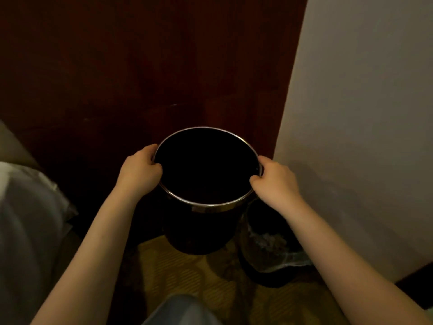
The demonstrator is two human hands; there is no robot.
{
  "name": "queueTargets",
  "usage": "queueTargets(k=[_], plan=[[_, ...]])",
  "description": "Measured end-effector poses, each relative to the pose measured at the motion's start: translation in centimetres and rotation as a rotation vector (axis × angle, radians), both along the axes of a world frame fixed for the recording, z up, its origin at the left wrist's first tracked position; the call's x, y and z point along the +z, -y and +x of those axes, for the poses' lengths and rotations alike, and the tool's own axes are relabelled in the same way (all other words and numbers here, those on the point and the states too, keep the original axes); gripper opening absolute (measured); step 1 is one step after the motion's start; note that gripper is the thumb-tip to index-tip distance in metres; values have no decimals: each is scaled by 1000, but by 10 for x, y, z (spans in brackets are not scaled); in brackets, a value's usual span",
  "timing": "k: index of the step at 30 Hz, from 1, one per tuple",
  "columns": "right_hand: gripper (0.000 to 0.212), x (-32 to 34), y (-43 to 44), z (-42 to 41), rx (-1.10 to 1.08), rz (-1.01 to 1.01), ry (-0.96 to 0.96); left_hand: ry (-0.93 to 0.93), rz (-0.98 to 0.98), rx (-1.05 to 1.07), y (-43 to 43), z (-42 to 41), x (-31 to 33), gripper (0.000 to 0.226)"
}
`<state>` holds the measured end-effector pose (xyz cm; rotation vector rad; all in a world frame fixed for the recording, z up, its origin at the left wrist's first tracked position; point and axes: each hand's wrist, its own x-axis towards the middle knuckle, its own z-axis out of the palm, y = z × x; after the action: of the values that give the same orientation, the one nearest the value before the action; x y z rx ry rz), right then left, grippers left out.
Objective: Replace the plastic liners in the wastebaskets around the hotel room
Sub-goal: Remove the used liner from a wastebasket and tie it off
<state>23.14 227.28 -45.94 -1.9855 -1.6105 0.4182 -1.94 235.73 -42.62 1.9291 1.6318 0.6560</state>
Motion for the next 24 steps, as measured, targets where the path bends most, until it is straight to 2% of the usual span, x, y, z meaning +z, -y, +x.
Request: queueTargets(k=[8, 10, 12, 14, 16, 21, 24], plan=[[37, -104, -32, -48, 1, -256, -82, -66, -273, 72, -29, -46, -101, 60], [42, -127, -35, -60, -23, -333, -88, -48, -325, 99, -33, -52, -131, 59], [57, -148, -36, -72, -61, -384, -89, -8, -352, 143, -35, -59, -161, 58], [67, -168, -34, -84, -110, -390, -106, 85, -382, 208, -33, -65, -188, 59], [69, -187, -32, -94, -155, -371, -125, 154, -384, 257, -30, -72, -212, 61], [58, -227, -30, -112, -185, -312, -42, 216, -365, 249, -16, -84, -259, 63], [52, -238, -39, -105, -149, -294, 22, 191, -322, 224, -18, -79, -274, 58]])
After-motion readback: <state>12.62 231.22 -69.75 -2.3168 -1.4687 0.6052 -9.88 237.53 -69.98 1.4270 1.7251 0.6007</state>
